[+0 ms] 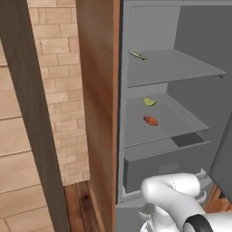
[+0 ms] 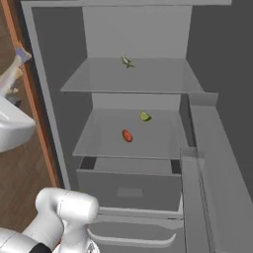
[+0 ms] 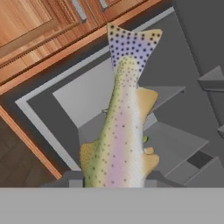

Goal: Transport the fish and sweet potato to the fridge. Place the fish on the rack containing meat and place the sweet potato on the rack containing the vegetable, ensuring meats and vegetables are on different racks.

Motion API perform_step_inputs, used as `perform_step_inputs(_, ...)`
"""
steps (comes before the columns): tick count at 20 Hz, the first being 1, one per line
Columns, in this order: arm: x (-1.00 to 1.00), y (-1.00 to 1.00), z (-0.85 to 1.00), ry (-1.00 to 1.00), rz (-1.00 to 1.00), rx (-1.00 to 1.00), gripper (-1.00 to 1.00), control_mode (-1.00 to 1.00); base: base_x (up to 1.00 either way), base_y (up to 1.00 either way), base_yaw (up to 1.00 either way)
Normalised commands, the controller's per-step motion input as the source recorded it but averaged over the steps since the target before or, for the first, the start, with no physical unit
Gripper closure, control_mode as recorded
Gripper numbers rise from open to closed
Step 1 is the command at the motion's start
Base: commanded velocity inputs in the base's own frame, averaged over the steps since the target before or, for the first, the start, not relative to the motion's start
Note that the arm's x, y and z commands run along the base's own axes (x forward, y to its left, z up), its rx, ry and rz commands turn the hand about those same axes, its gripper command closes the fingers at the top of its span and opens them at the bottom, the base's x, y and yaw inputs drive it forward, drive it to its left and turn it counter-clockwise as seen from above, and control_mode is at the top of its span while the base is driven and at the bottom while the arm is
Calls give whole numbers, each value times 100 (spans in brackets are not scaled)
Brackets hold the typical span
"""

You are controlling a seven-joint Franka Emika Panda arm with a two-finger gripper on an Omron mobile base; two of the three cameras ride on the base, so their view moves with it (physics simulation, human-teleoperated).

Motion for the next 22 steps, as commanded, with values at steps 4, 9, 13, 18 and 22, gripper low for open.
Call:
perform_step_inputs(4, 0, 0, 0, 0, 0, 0, 100, 100, 100, 0, 0)
perform_step_inputs(9, 0, 0, 0, 0, 0, 0, 100, 100, 93, -12, 3)
perform_step_inputs(13, 0, 0, 0, 0, 0, 0, 100, 100, 60, -16, 28)
perform_step_inputs(18, 0, 0, 0, 0, 0, 0, 100, 100, 17, -2, 15)
perform_step_inputs(22, 0, 0, 0, 0, 0, 0, 100, 100, 2, 0, 2)
